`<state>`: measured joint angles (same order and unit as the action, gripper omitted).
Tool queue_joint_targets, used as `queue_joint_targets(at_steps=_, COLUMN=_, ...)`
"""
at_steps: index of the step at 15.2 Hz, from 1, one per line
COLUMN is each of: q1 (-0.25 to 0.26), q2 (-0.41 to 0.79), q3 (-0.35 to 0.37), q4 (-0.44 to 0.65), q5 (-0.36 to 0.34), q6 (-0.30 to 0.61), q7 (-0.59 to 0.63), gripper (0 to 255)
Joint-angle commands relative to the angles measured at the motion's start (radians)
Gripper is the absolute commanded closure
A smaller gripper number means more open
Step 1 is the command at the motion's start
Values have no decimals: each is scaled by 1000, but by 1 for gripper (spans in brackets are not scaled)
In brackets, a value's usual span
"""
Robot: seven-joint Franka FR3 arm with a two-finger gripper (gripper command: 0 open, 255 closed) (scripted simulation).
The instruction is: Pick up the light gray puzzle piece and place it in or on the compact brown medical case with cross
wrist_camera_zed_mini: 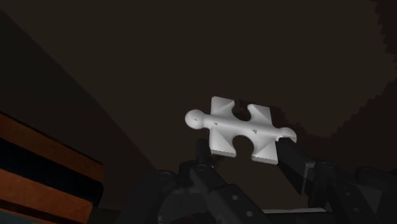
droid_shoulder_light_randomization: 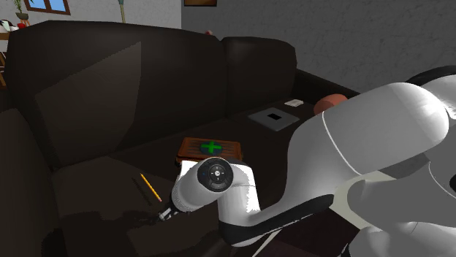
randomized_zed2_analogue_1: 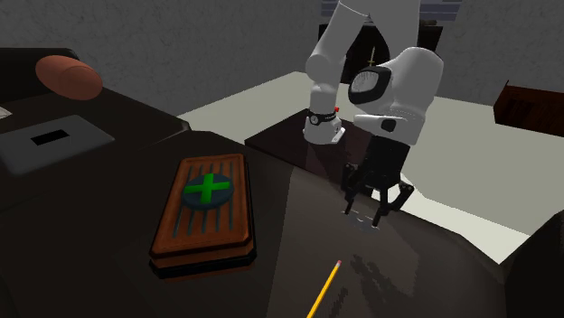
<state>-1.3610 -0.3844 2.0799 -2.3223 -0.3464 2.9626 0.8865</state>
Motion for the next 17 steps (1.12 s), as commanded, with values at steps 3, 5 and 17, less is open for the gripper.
queue_joint_targets(at_steps=3, q1=68, q2=54, q3=-72, q4=3, q5=-35, q6=-54, q7=2, gripper=255)
queue_joint_targets(at_steps=5, q1=102, q2=79, q3=-106, q4=9, q5=-53, q6=-81, q7=5, gripper=255)
queue_joint_targets(at_steps=17, q1=372, q2=267, q3=-364, q4=65, q5=-235, q6=-277, q7=72, gripper=255)
